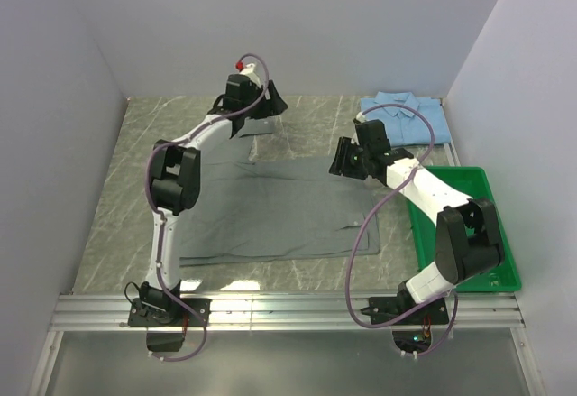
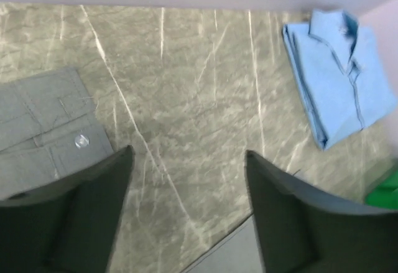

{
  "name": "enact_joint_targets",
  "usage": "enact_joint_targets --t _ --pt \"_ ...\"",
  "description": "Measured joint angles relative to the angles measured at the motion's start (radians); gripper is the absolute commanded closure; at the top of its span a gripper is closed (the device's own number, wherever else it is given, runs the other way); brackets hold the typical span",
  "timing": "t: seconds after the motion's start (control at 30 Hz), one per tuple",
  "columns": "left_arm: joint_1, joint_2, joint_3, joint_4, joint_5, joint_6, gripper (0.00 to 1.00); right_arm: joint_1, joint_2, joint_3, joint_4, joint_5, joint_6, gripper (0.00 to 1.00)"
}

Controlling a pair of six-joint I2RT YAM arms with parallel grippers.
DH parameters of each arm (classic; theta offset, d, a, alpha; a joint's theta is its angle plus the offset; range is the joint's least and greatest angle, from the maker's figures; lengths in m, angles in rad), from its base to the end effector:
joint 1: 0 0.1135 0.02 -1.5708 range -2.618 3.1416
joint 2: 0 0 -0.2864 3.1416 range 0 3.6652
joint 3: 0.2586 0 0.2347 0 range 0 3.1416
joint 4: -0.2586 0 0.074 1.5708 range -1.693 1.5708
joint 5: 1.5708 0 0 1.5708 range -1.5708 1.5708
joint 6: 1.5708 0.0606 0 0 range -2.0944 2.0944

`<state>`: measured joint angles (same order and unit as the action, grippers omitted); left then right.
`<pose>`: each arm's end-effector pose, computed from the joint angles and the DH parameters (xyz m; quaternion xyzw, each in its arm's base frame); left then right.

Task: Fold and stack the long sleeve shirts
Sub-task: Fold the shirt

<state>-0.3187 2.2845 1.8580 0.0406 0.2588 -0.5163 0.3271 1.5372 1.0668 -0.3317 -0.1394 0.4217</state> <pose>0.5286 -0.1907 0.2409 -0.0094 0.8257 -0.3224 0.4628 0.3126 0.1150 0.2541 0.0176 0.9250 0.1969 0.3245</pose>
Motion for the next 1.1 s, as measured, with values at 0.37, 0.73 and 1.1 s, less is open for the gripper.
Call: enact_joint_targets --t 0.37,0.73,1.1 --pt "0.137 -0.171 -0.068 -0.182 -0.098 -0.018 0.09 -0.057 0.183 0.261 -0.06 0.047 -0.024 0.43" --pt "0.322 -0.288 -0.278 -0.376 -0.341 0.082 0.15 -0.131 0.453 0.454 -0.121 0.105 -0.12 0.46" --pt "0.295 -0.256 -0.346 -0.458 -0.379 0.156 0.18 -0.135 0.584 0.535 -0.179 0.135 -0.18 0.47"
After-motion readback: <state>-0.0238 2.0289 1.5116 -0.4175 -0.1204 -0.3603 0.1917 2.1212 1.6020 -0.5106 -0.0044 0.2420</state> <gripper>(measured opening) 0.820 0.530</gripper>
